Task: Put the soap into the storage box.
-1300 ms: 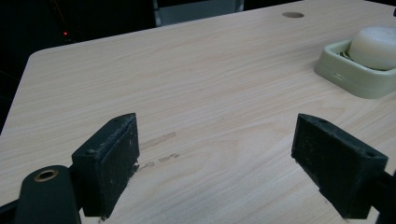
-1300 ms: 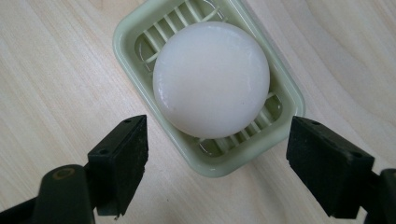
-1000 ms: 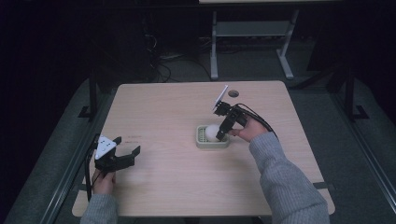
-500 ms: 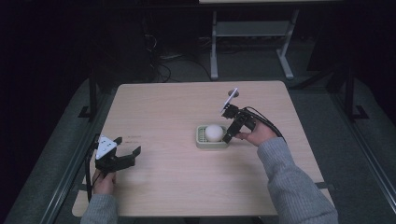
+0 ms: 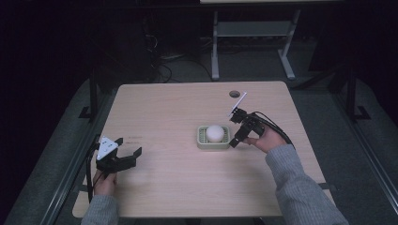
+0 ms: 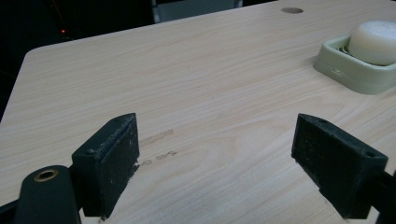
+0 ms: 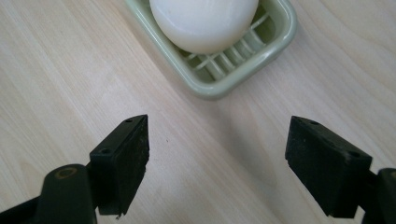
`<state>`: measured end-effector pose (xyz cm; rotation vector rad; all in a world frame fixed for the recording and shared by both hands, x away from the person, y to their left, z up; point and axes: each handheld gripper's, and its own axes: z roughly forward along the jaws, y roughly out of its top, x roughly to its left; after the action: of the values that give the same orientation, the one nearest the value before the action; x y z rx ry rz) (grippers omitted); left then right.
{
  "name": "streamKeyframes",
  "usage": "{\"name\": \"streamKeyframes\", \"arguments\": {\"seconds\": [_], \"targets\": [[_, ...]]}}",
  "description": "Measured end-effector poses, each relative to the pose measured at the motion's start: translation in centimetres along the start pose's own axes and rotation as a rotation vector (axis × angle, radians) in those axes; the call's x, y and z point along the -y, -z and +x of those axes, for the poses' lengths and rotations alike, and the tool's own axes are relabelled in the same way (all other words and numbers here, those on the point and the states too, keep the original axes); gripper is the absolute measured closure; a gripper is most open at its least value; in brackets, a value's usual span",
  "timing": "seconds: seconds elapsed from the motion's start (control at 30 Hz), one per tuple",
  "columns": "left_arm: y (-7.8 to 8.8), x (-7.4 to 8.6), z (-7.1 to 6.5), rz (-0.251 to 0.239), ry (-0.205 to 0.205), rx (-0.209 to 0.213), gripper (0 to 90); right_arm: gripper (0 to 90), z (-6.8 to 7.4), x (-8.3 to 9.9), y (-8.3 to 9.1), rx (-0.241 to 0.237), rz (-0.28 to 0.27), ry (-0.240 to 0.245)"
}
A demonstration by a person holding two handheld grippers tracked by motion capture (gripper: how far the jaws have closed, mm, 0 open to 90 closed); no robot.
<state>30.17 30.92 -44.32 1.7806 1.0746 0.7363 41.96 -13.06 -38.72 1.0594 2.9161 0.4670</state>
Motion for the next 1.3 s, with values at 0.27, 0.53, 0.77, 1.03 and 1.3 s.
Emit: {"name": "streamKeyframes", "arguments": {"seconds": [0.27, 0.53, 0.77, 1.03, 1.3], "targets": [[0.0, 0.0, 0.0, 0.005, -0.002, 0.003, 14.8, 21.2, -0.1, 1.6, -0.1, -0.004, -0.004, -0.02], [-0.1, 0.0, 0.0, 0.003, -0.006, 0.004, 14.8, 21.3, -0.1, 3.5, -0.1, -0.006, -0.015, -0.031], [-0.1, 0.1, -0.1, 0.011, -0.01, 0.002, 14.8, 21.2, 0.0, 5.0, -0.1, -0.011, -0.025, -0.042], [-0.1, 0.1, -0.1, 0.015, -0.014, 0.0, 14.8, 21.2, 0.0, 6.7, -0.4, -0.016, -0.035, -0.06], [-0.1, 0.1, -0.1, 0.017, -0.016, 0.0, 14.8, 21.3, 0.0, 8.2, -0.4, -0.014, -0.052, -0.071]]}}
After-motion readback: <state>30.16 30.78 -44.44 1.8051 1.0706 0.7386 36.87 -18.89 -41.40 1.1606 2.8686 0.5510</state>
